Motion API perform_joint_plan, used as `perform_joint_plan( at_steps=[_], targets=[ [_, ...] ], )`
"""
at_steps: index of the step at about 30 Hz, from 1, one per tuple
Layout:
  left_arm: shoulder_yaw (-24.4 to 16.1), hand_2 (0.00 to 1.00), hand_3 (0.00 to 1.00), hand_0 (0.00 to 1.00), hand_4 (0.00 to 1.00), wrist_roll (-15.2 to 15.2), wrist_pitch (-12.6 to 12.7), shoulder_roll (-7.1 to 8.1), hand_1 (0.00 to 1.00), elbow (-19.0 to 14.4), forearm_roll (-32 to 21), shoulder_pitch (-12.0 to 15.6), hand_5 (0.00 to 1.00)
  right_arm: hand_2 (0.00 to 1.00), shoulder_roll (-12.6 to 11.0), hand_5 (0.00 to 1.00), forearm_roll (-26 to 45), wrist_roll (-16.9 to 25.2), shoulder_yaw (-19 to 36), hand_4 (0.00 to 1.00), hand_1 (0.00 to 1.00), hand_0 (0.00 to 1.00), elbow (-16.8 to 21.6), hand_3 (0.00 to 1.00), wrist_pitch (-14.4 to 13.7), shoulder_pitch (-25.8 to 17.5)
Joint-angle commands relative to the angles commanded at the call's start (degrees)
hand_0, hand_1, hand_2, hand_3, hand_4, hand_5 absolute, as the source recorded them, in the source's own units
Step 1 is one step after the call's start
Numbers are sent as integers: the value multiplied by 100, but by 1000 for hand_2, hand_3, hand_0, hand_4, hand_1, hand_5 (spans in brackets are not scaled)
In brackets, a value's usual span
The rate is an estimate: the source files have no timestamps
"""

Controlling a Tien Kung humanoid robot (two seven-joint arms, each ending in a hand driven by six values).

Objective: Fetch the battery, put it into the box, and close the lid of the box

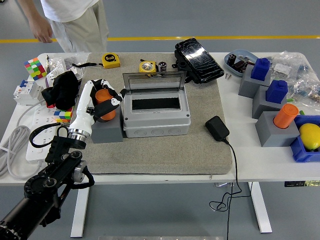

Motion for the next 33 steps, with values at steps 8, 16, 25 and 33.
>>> perform_joint_plan(
  at_steps=[8,16,25,33],
  targets=[
    [-41,117,154,107,696,110,-23,196,67,-369,408,99,2,592,3,482,-7,17,6,932,604,545,6,549,-4,17],
    [470,120,162,113,783,1008,135,548,71,-1463,1665,-84,2,592,-19,482,1,28,-28,932,603,545,4,548,-12,13],
    [1581,123,165,101,808,1903,388,564,68,-1710,3150,-801,2,592,-13,481,-10,45,15,932,603,545,11,548,-24,11],
    [2229,126,169,100,844,2626,435,366,68,-1364,3939,-1244,2,592,-8,481,5,39,30,932,601,545,7,548,-20,-24]
  ],
)
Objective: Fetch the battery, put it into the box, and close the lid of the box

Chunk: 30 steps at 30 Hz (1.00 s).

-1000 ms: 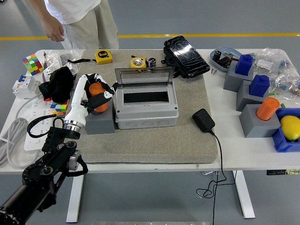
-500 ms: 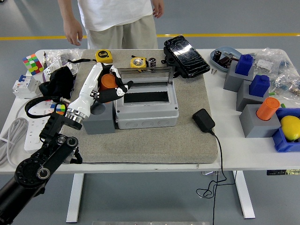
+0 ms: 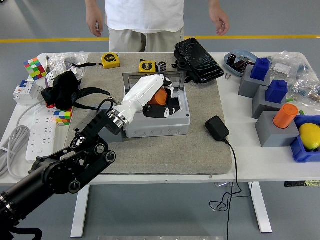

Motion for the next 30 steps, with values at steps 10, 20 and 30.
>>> perform_joint_plan(
  at_steps=[10,20,30],
  targets=[
    [302,130,190,104,962,821,-41,-375,78,605,374,-399,16,592,10,481,-4,10,-26,932,602,545,13,548,-7,11],
    [471,146,244,124,998,813,10,-375,102,1059,517,-678,79,592,-3,481,1,5,-65,932,602,545,20,548,-7,13],
    [579,402,468,264,998,427,109,-375,391,1130,438,-695,182,592,2,481,-42,10,-50,932,601,545,43,548,-8,23]
  ],
)
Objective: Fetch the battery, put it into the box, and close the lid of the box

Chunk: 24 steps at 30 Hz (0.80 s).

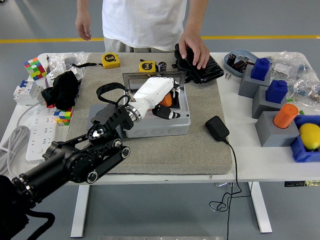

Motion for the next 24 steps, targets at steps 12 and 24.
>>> perform_joint_plan(
  at_steps=[12,24],
  targets=[
    [-13,666,740,425,998,-77,-8,0,656,-74,-22,46,248,592,3,481,-4,2,6,932,601,544,4,548,3,-5],
    [-334,627,724,394,998,-248,-7,0,621,-765,-302,375,251,591,6,482,-10,4,20,932,601,546,2,547,4,-26]
  ],
)
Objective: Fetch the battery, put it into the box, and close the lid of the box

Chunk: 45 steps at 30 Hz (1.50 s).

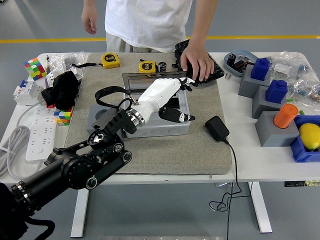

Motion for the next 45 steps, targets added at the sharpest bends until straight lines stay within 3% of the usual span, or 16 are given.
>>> perform_joint_plan(
  at_steps=[6,7,12,13,18,19,26,31,45],
  targets=[
    [-441,595,696,379,998,-247,112,54,590,-370,-68,233,277,591,0,482,-7,1,2,932,601,544,0,548,1,-5],
    [-521,607,701,441,998,-278,128,82,625,-402,-72,267,334,591,2,482,-8,2,8,932,601,544,-1,548,0,-6],
    [-923,607,701,441,998,-442,227,144,625,-374,-84,318,334,591,8,482,-1,-2,8,932,601,544,-3,548,2,-12],
    [-987,744,767,770,998,-426,216,141,777,-335,-55,302,405,591,7,483,-2,-2,9,933,601,544,-2,548,3,-10],
    [-1253,744,767,770,998,-228,88,106,777,-21,136,182,405,591,3,483,-6,0,-3,933,601,544,5,548,3,16],
    [-1280,790,803,815,998,-201,64,104,820,56,167,163,445,591,2,483,-9,1,-2,933,601,545,8,548,2,21],
    [-1200,792,788,797,998,-48,-57,141,822,420,255,133,454,590,-10,484,3,-7,-34,933,601,545,5,548,5,6],
    [-1094,773,768,763,998,64,-138,212,807,467,231,153,468,592,-16,485,8,-11,-57,933,601,545,3,547,9,-1],
    [-787,728,748,697,998,355,-308,689,747,-187,25,475,475,590,-23,485,-12,-11,-60,933,601,545,4,547,8,-12]
  ],
)
